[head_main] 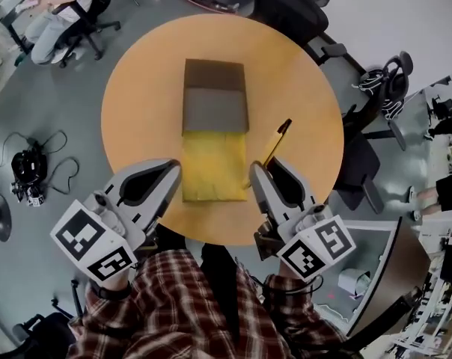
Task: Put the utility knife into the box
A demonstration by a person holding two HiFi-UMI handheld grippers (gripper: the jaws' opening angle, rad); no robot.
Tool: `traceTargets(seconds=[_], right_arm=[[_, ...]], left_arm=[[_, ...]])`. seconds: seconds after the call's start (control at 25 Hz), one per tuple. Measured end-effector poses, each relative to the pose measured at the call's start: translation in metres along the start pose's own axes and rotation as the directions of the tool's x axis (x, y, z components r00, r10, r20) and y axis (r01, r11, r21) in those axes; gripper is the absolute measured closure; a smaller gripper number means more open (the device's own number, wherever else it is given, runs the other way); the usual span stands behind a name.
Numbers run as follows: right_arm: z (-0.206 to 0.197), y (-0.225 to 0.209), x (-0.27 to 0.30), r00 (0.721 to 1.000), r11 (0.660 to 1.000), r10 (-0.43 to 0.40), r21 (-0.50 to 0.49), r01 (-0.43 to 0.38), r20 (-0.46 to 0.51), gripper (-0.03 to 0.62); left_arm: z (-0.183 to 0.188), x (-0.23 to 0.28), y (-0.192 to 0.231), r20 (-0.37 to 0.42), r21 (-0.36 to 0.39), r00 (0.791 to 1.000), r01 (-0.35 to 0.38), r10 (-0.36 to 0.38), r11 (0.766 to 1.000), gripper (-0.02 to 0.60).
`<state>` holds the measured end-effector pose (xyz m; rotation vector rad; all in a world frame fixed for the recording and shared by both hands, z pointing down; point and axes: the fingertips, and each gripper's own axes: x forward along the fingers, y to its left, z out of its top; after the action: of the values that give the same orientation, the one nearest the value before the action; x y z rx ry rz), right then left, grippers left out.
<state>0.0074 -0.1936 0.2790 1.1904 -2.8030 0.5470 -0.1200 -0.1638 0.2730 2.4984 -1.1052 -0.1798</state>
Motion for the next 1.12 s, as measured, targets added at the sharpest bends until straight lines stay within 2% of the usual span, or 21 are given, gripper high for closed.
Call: traceTargets(seconds=[0.2, 0.32, 0.56, 0.72, 0.88, 1.0, 1.12], right_arm=[[0.001, 0.004, 0.032, 0.995, 0.995, -0.099, 0.013, 0.099, 0.021, 0.471], [-0.006, 0.005, 0.042, 0.988, 0.988, -0.155, 0.012, 0.155, 0.002, 0.471], [-0.022, -0.009, 0.049, 0.976, 0.979, -0.202, 0.001, 0.203, -0.079, 0.471], [-0.027, -0.022, 0.057, 0.971, 0.981, -0.196, -0.033, 0.193, -0.136, 0.471], [-0.039, -0.040, 0.070, 0.954, 0.982, -0.171, -0.116, 0.146, -0.247, 0.471], [-0.062, -0.053, 0.081, 0.918, 0.981, -0.147, -0.176, 0.087, -0.369, 0.471], [-0.091, -0.064, 0.090, 0.866, 0.980, -0.119, -0.199, 0.023, -0.486, 0.471]], left_arm=[[0.013, 0.005, 0.030, -0.058, 0.000, 0.991, 0.119, -0.119, 0.993, 0.571], [0.014, 0.006, 0.040, -0.086, -0.015, 0.980, 0.179, -0.179, 0.984, 0.571], [0.007, 0.015, 0.051, -0.102, -0.060, 0.972, 0.206, -0.211, 0.977, 0.571], [0.004, 0.020, 0.057, -0.101, -0.074, 0.975, 0.191, -0.198, 0.979, 0.571], [0.006, 0.023, 0.064, -0.089, -0.080, 0.983, 0.153, -0.160, 0.985, 0.571], [0.004, 0.022, 0.067, -0.084, -0.080, 0.987, 0.132, -0.138, 0.988, 0.571], [0.001, 0.021, 0.069, -0.083, -0.078, 0.989, 0.115, -0.122, 0.990, 0.571]])
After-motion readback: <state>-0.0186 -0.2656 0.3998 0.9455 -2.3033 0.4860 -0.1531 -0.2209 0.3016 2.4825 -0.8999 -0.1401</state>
